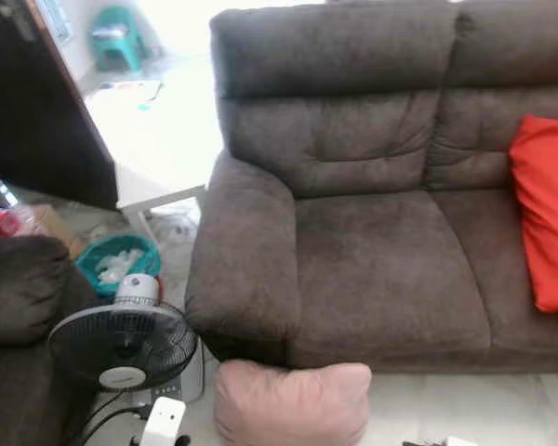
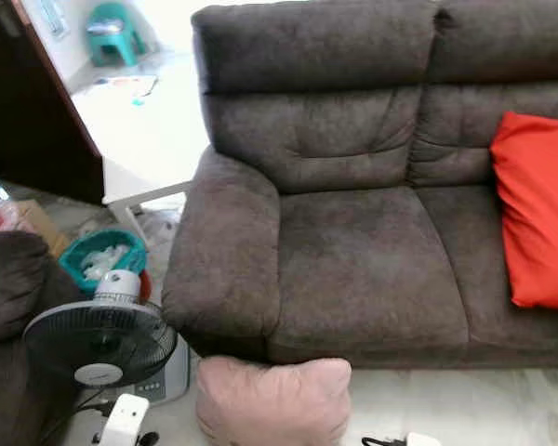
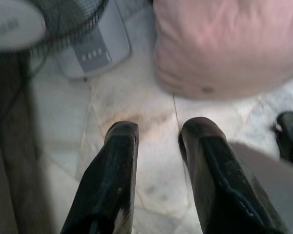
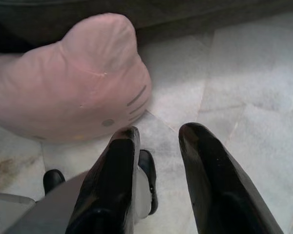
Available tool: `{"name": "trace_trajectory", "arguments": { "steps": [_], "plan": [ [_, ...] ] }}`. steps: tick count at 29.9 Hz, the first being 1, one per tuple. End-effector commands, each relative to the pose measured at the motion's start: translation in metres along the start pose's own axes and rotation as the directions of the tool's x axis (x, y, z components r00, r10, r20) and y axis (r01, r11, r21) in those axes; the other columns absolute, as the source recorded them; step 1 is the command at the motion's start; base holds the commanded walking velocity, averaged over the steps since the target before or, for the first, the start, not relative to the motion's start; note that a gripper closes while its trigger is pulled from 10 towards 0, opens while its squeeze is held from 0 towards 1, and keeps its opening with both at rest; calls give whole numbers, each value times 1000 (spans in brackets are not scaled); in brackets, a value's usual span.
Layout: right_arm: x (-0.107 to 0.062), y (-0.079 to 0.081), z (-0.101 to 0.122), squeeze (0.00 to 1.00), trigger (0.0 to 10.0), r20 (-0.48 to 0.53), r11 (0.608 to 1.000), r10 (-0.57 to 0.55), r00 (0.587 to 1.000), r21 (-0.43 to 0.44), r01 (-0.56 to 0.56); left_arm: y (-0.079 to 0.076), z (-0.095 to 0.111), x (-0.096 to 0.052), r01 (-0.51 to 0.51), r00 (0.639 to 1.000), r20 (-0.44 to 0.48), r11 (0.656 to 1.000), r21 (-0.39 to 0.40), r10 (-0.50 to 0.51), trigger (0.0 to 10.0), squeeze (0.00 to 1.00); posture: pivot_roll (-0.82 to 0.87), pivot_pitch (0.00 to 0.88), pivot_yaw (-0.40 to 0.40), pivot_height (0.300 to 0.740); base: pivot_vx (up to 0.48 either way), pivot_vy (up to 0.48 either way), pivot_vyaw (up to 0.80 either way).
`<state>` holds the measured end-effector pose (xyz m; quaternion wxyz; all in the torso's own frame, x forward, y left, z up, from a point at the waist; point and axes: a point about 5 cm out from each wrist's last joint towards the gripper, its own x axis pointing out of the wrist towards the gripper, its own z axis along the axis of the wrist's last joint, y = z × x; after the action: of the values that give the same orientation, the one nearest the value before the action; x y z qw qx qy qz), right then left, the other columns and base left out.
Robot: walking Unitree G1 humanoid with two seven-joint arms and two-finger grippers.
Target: Move the pillow to the sofa from floor
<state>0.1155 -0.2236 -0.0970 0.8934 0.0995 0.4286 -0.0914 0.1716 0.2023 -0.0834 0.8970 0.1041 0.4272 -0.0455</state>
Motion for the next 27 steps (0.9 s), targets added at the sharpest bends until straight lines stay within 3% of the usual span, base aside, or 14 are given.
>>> {"name": "trace_trajectory", "arguments": {
  "steps": [1,7,9,12,16,18,20,22,23,27],
  "plan": [
    [-2,2,-7,0,10000,-18,1000,0,1000,11,0,4,-10,-3,-4,999,-34,1000,1,4,10000,0,-5,1,21,738,0,0,0],
    [-2,2,-7,0,10000,-14,1000,0,1000,13,1,-2,1,1,-19,1000,7,1000,9,18,10000,0,-5,3,21,738,0,0,0],
    [-2,1,-5,0,10000,5,1000,-10,1000,7,9,-2,13,3,-67,996,63,997,29,66,10000,0,-2,6,21,738,0,0,0],
    [-4,-1,-1,0,10000,86,997,-61,994,54,56,11,41,6,-173,967,178,983,-64,182,10000,0,0,9,22,738,0,0,0],
    [-5,-1,2,0,10000,134,996,-61,989,73,52,21,65,6,-212,932,280,973,-91,229,10000,0,-6,12,23,738,0,0,0],
    [-6,0,5,0,10000,172,996,-54,984,84,40,28,88,3,-226,886,391,968,-107,250,10000,0,-8,15,22,738,0,0,0],
    [-7,1,10,0,10000,235,994,-50,971,106,26,36,119,-5,-247,795,537,959,-139,283,10000,0,-7,16,23,738,0,0,0],
    [-8,1,12,0,10000,270,994,-42,962,107,13,37,132,-10,-252,747,598,956,-149,290,10000,0,-7,15,22,738,0,0,0],
    [-9,1,15,0,10000,302,995,-33,953,102,2,34,143,-14,-249,705,647,956,-159,291,10000,0,-4,12,21,738,0,0,0],
    [-11,3,19,0,10000,357,996,-21,934,91,-13,25,153,-21,-235,646,718,962,-138,260,10000,0,-13,3,16,738,0,0,0]
  ]
}}
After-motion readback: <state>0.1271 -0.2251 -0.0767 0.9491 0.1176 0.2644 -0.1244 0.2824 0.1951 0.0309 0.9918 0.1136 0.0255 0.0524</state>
